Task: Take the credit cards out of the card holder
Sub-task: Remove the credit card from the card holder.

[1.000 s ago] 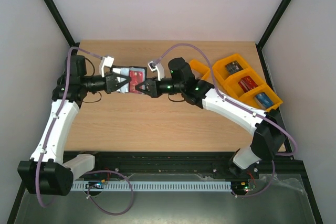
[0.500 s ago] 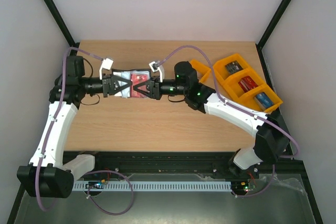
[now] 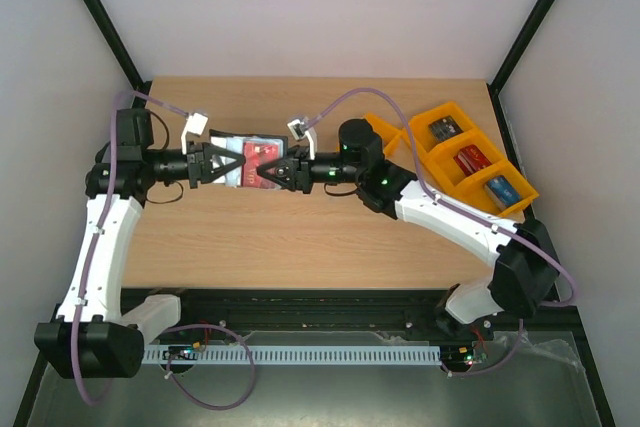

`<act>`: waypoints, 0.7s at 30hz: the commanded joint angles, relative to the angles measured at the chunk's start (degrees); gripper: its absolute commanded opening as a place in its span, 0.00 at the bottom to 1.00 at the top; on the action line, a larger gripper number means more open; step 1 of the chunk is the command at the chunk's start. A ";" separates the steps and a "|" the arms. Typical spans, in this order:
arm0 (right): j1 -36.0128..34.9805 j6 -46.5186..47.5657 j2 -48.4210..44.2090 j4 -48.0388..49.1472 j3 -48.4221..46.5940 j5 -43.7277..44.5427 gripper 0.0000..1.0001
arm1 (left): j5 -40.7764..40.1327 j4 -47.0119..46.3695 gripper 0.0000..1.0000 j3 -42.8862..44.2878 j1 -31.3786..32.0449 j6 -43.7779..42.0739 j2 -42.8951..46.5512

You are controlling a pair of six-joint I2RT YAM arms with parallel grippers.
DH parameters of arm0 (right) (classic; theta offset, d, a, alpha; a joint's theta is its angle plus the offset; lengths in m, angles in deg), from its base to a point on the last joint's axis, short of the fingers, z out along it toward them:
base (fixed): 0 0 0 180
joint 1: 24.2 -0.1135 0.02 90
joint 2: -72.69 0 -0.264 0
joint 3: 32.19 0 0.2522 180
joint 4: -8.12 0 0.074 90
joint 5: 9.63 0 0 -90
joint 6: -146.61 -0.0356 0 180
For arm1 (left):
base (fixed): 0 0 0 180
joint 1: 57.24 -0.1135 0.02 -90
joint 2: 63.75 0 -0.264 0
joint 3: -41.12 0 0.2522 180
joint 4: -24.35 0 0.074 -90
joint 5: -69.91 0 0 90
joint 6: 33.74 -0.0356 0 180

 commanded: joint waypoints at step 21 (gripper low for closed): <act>0.48 -1.73 -3.75 9.09 1.54 -7.21 0.02 | 1.31 5.24 0.03 -3.36 1.61 -10.24 3.19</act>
